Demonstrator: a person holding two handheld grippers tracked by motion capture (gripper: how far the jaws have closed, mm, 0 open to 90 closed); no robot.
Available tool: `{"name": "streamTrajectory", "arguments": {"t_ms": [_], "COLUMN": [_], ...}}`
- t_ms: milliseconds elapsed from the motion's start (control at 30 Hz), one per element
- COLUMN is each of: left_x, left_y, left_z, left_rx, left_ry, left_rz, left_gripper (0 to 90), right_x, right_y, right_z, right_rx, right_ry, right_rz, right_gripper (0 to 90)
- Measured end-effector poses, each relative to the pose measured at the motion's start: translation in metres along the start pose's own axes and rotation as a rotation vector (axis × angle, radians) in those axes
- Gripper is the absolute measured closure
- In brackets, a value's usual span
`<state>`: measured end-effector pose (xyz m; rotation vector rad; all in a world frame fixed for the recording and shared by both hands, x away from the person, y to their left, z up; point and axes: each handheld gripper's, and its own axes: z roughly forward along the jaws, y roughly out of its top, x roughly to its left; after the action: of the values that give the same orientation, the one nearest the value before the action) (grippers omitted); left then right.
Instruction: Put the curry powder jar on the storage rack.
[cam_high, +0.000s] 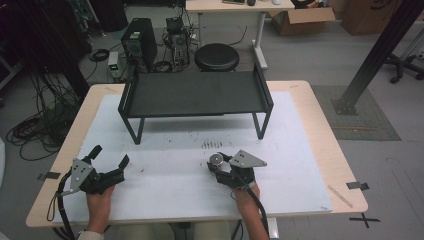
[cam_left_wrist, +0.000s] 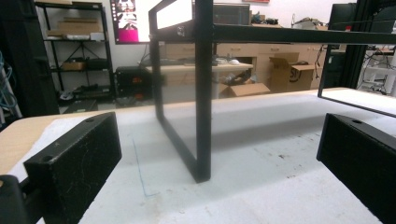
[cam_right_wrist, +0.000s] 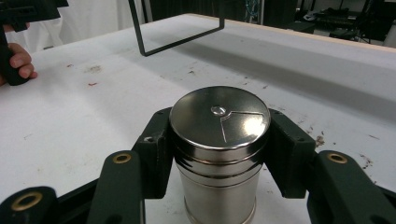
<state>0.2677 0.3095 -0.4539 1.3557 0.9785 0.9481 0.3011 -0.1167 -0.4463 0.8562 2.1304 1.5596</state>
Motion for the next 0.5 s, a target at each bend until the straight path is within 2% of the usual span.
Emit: {"name": "streamTrajectory", "arguments": {"t_ms": [167, 500], "left_x": [0.0, 0.0], "left_y": [0.0, 0.0], "left_z": [0.0, 0.0], "left_rx": [0.001, 0.0], "left_ry": [0.0, 0.0], "left_rz": [0.0, 0.0], "left_gripper": [0.2, 0.2], "right_x": [0.001, 0.002], "right_y": [0.003, 0.017], "right_z": [0.0, -0.002], "right_rx": [0.008, -0.023], "right_ry": [0.004, 0.018], "right_rz": [-0.016, -0.026], "right_gripper": [48.3, 48.3]}}
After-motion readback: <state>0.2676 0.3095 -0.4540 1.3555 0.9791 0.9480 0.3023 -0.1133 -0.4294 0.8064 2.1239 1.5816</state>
